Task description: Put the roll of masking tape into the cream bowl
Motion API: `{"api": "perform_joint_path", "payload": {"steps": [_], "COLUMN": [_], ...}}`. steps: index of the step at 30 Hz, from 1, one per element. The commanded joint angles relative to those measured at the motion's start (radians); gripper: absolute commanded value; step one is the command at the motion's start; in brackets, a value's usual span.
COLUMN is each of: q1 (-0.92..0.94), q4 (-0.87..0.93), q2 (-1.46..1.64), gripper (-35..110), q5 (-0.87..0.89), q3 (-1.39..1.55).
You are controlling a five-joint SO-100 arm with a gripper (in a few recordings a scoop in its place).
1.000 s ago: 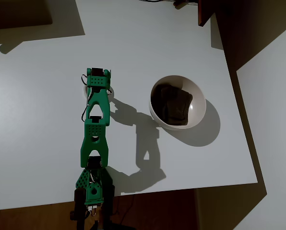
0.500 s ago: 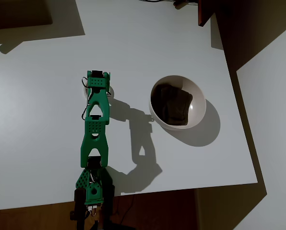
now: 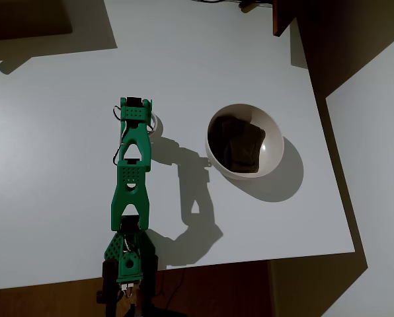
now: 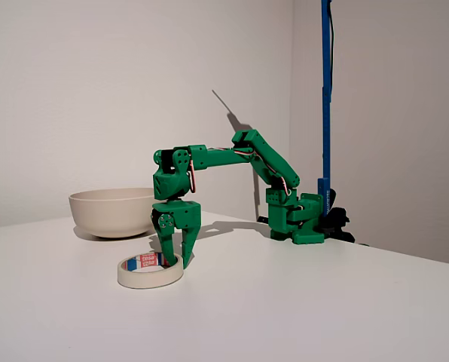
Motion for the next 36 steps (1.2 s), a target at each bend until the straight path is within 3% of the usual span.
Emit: {"api": "perform_joint_path", "payload": {"steps": [1, 22, 36], "q1": [0.006, -0.032, 0.003], "q4": [0.0, 0.117, 0.072], "q2": [0.057, 0.373, 0.627], "gripper": [-8, -8, -8], "q5": [0.0, -0.043, -0.058], "q3": [-0.026, -0.209, -0.249]}}
